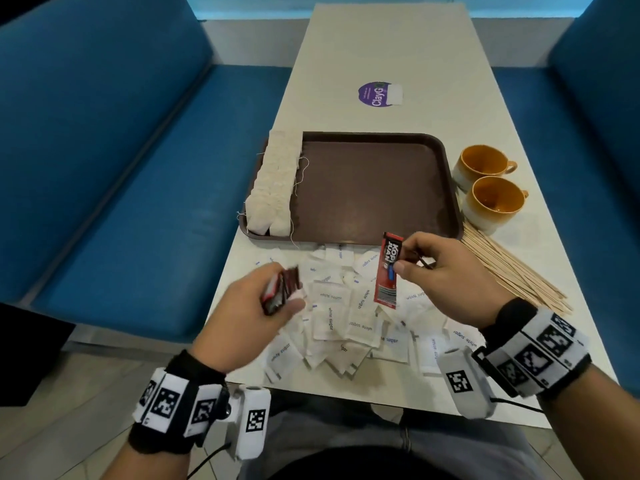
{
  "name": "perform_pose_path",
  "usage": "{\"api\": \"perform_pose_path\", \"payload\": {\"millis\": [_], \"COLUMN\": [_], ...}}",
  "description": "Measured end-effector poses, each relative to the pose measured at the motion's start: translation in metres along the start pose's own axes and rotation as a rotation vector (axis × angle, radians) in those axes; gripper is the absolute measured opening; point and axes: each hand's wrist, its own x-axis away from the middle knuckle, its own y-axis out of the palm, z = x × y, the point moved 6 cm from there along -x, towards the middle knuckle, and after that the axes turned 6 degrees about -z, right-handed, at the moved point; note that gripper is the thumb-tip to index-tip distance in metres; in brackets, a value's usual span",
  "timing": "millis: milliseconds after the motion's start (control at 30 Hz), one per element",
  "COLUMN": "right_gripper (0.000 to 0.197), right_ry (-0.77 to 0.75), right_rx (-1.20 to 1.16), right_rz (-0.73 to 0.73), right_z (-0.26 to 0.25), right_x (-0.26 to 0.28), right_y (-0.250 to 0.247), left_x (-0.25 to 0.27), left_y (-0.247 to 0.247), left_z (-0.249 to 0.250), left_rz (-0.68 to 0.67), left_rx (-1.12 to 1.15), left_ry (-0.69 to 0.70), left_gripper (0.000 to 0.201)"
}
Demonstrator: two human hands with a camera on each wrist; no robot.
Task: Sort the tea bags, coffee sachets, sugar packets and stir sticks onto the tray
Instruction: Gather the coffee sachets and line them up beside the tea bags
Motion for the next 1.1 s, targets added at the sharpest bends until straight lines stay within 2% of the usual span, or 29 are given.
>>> {"api": "perform_pose_path", "payload": {"millis": [67, 133, 233, 333, 433, 500, 567, 633, 700, 767, 867, 967, 1100], "right_gripper": [0.009, 0.009, 0.008, 0.006, 0.004, 0.024, 0.043, 0.049, 0.042, 0.032, 0.016, 0.012, 0.017], "right_ry": [0.000, -0.009, -0.052, -0.090, -0.084, -0.041, 0.018, 0.070, 0.112, 0.152, 0.128, 0.077, 0.046], "right_rx": [-0.077, -0.120, -0.165, -0.237, -0.293, -0.355, -0.563, -0.744, -0.842, -0.884, -0.756, -0.656, -0.627], "right_rz": [-0.018, -0.048, -0.068, -0.083, -0.076, -0.073, -0.084, -0.072, -0.040, -0.039, -0.096, -0.147, -0.139], "right_z": [-0.008, -0.017, -0.032, -0.044, -0.048, -0.044, -0.038, -0.033, -0.030, -0.026, -0.025, -0.028, -0.027], "right_x": [-0.005, -0.011, -0.019, -0.027, -0.035, -0.042, -0.048, -0.053, -0.056, -0.060, -0.065, -0.065, -0.065], "right_y": [0.004, 0.011, 0.021, 0.026, 0.022, 0.017, 0.014, 0.011, 0.009, 0.011, 0.013, 0.013, 0.010], "left_x": [-0.006, -0.015, -0.032, -0.053, -0.073, -0.083, -0.089, -0.092, -0.095, -0.097, -0.102, -0.105, -0.107], "left_y": [-0.009, -0.007, 0.008, 0.024, 0.031, 0.032, 0.033, 0.035, 0.039, 0.040, 0.038, 0.034, 0.032], "left_z": [0.005, 0.014, 0.031, 0.047, 0.052, 0.050, 0.046, 0.043, 0.038, 0.036, 0.032, 0.031, 0.017], "left_rz": [0.076, 0.086, 0.017, -0.056, -0.066, -0.040, -0.015, 0.005, 0.016, 0.031, 0.069, 0.115, 0.175], "left_rx": [0.163, 0.321, 0.477, 0.600, 0.601, 0.636, 0.671, 0.698, 0.763, 0.795, 0.813, 0.816, 0.773], "left_ry": [-0.046, -0.059, -0.054, -0.060, -0.082, -0.095, -0.113, -0.132, -0.139, -0.136, -0.141, -0.139, -0.183], "left_gripper": [0.024, 0.030, 0.022, 0.036, 0.040, 0.039, 0.041, 0.047, 0.056, 0.053, 0.036, 0.015, 0.013]}}
